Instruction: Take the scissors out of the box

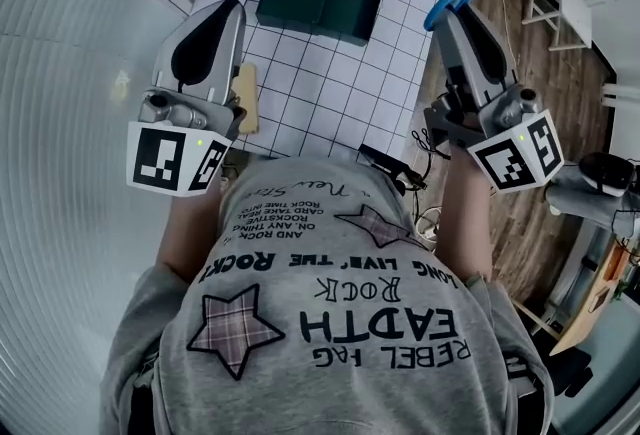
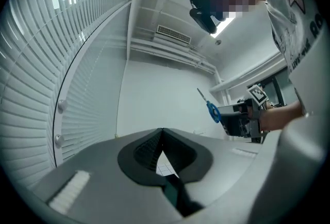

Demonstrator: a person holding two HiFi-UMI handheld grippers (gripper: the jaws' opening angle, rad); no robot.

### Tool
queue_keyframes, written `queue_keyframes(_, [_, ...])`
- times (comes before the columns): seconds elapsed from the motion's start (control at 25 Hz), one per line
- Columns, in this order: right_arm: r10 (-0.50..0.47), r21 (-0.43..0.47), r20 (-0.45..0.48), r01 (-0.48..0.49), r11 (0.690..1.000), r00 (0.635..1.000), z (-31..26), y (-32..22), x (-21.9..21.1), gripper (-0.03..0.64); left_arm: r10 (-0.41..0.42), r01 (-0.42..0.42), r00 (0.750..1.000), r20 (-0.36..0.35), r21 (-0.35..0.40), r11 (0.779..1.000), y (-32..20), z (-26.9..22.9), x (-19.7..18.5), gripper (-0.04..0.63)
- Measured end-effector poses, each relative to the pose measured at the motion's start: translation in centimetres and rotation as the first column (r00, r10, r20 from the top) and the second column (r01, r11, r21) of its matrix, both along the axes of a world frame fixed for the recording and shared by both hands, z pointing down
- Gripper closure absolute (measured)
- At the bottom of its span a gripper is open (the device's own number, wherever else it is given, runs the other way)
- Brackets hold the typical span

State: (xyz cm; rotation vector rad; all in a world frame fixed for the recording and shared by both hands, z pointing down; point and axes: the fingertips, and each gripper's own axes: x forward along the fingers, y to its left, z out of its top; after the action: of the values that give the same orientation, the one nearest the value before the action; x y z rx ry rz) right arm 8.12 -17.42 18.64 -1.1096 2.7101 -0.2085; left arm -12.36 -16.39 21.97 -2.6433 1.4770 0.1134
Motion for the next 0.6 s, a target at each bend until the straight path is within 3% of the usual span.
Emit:
queue_keyframes(0.28, [0.048, 0.084, 0.010, -0.049, 0.995, 0.999, -1.4, 2.0, 1.3, 0.526, -0.018, 0.017, 1.000, 0.021, 0.053, 0.998, 0.3, -1.4, 0.0, 0.594])
queue_keyframes(0.6, [0.094, 0.154, -0.030, -0.089, 0.984, 0.995, -2.3, 3.1, 2.0, 0.526, -0.021, 0.021, 1.000, 0.016, 0.058, 0.998, 0.4, -1.7, -0.1, 0.594])
